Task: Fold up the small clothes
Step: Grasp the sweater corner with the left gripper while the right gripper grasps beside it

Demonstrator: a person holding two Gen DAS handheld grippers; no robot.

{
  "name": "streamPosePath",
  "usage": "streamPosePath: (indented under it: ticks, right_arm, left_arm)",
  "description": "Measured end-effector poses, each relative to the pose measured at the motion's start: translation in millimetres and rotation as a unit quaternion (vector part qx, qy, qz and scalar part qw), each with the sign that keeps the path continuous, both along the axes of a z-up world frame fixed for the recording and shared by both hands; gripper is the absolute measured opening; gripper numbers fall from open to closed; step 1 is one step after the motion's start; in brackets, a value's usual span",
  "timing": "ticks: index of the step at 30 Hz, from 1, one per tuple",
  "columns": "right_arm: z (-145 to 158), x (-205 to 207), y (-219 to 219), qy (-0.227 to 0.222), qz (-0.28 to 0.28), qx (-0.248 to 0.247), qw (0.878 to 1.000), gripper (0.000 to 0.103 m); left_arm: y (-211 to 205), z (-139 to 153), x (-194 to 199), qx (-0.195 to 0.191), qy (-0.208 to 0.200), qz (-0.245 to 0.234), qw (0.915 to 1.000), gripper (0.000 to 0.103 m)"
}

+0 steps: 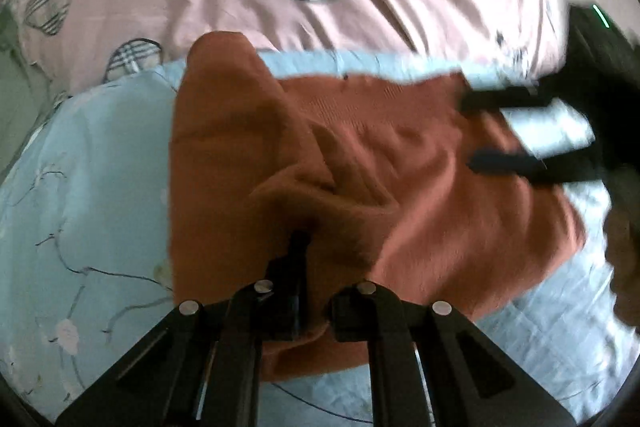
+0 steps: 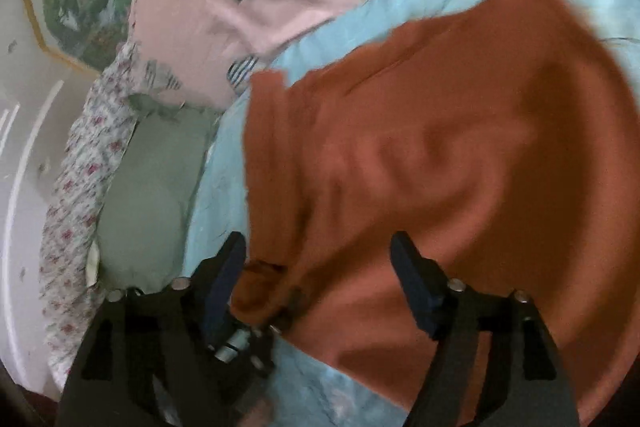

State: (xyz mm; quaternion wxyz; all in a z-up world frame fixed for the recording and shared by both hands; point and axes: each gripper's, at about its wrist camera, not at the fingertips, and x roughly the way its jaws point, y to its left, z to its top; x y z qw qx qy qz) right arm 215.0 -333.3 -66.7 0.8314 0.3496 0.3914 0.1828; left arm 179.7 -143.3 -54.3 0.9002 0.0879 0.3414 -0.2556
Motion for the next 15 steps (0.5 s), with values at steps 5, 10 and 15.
streamPosePath:
  ticks: [5, 10, 15]
  right_arm:
    - [-14.9, 60.5, 33.6, 0.026, 0.048, 0.027, 0.998, 0.083]
    - [-3.9, 100.0, 53.3, 0.005, 0.063, 0.032, 0.997, 0.072]
    - [19.8, 111.0, 65.1, -0.002, 0.077, -0.02, 0.997, 0.021]
  left_arm:
    - [7.9, 9.3, -2.1, -0.02, -0.003, -0.011, 0.9997, 0.008]
    - [17.6, 14.9, -3.9, -0.035, 0.004, -0.018, 0.9992, 0.007]
    - [10.9, 18.3, -13.7, -0.014, -0.008, -0.036, 0.9992, 0.007]
